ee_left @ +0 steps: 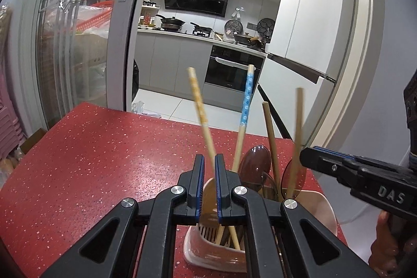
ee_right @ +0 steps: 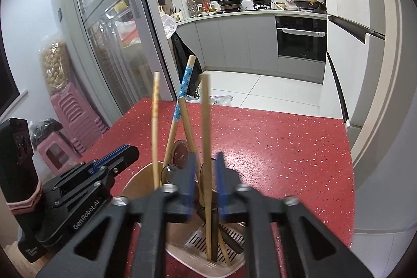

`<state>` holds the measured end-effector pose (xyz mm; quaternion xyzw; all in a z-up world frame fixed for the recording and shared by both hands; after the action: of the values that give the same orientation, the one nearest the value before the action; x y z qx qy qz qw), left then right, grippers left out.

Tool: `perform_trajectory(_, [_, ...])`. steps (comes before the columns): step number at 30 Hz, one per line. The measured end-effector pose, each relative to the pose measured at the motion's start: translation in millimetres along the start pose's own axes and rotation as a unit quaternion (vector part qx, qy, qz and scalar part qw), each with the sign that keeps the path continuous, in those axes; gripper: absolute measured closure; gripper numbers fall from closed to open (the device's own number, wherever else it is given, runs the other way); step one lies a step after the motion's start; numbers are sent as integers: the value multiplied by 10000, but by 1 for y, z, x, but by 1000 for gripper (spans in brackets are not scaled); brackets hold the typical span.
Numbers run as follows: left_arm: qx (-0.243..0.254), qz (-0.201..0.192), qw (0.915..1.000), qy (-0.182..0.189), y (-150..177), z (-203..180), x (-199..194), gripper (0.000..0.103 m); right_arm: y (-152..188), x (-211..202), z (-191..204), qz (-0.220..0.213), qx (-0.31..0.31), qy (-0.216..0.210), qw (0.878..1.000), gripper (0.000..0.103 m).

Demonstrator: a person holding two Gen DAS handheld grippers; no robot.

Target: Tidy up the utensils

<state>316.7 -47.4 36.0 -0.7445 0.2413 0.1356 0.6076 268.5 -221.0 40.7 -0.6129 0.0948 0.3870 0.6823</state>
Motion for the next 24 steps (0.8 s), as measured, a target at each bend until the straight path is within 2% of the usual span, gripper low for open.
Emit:
perform_trajectory(1, [-18,10,10000,-11,0,2,-1,70,0,-2,0,-25,26,-38,10000,56])
perform_trajectory(6, [-165,205,9996,-124,-7,17,4,67,1,-8,-1,-95,81,-80,9999,56])
perform_trajectory(8, [-211,385,9990,-59,-9,21,11,5,3,-11,-3,-107,109,-89,9998,56])
perform_trajectory(9, [-244,436,9987,-131,-11,24,14,0,3,-11,-4,-109,119,-89,9998,56])
perform_trajectory(13, [-92,459,9988,-176,-16,28,23,0,5,-16,-8,-135,166,-88,9997,56])
perform_trajectory(16, [-15,679,9976,-102,-19,32,41,0,5,-20,-8,-154,180,-90,9997,56])
perform_trajectory(19, [57,863,9962,121,-20,29,54,0,6,-24,-7,-174,161,-93,9997,56])
perform_trajectory(24, [277,1051,9924,572,-25,4,64,0,10,-27,-7,-174,144,-105,9997,56])
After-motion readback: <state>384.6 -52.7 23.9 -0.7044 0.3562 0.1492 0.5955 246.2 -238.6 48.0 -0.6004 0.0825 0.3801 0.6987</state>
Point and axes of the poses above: each gripper's, at about its wrist camera, not at the fingertips, and x roughly the way its jaws point, z to its left, y to its underside, the point moved 8 cm from there along x, roughly the way its jaws point, and after that the axes turned 2 degrees about z, right-handed, at the moved point
